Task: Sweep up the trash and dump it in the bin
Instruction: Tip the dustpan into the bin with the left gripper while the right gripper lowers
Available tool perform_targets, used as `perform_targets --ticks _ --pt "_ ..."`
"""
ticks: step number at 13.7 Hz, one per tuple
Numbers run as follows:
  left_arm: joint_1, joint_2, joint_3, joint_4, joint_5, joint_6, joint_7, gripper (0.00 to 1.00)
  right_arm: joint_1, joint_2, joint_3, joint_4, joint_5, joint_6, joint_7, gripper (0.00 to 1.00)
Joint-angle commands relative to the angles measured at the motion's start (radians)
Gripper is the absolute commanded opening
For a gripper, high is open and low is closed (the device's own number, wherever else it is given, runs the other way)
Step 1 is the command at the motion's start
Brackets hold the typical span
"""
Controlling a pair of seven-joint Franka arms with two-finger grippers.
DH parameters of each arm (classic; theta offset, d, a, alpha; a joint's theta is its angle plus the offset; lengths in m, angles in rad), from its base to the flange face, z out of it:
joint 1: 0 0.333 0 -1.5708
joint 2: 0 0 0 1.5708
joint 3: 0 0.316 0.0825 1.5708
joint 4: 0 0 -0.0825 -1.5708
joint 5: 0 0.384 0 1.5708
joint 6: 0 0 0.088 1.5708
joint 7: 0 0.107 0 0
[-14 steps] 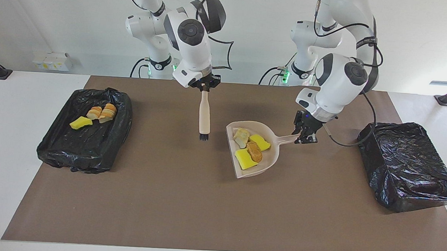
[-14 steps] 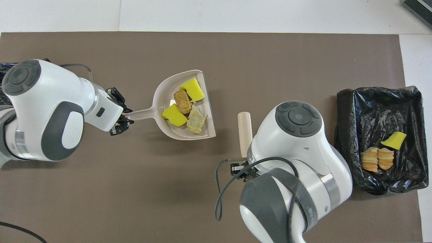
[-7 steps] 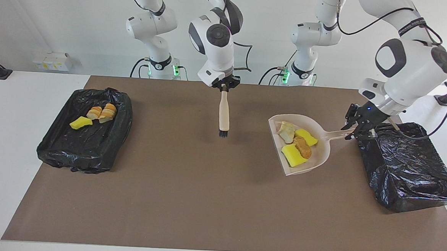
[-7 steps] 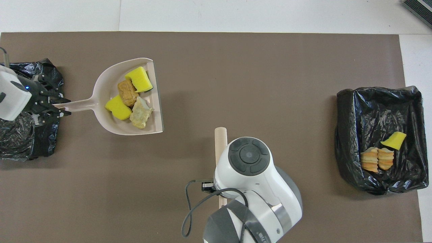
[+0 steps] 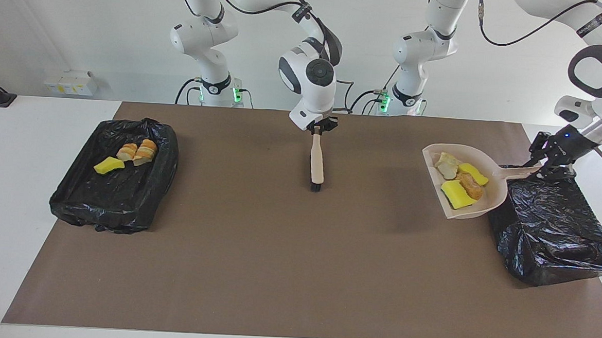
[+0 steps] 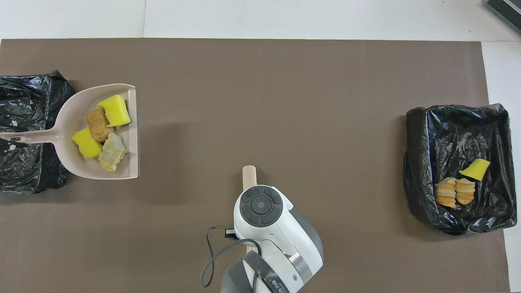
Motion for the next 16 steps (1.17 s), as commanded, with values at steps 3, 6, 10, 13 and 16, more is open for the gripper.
perform_targets --ticks 3,6,10,13,16 --pt "0.123 0.074 -0.011 0.132 0.128 -0.028 0.079 0.0 -0.002 -0.023 -0.002 -0.047 -0.001 0.032 -0.016 0.04" --pt "0.144 0.198 -0.011 0.282 0.199 -0.025 0.18 0.0 -0.004 -0.018 -0.002 -0.047 -0.001 0.05 -0.016 0.38" --pt "0.146 0.323 -0.002 0.466 0.235 -0.046 0.179 0.0 -0.005 -0.013 -0.002 -0.016 -0.018 0.047 -0.017 1.0" --pt "0.144 0.335 -0.004 0.493 0.28 -0.013 0.148 0.0 -0.018 -0.024 -0.013 0.017 -0.025 0.041 -0.017 1.0" --pt "0.132 0.331 0.009 0.493 0.362 0.032 0.08 0.0 -0.103 -0.02 -0.017 0.077 -0.12 0.052 -0.016 1.0"
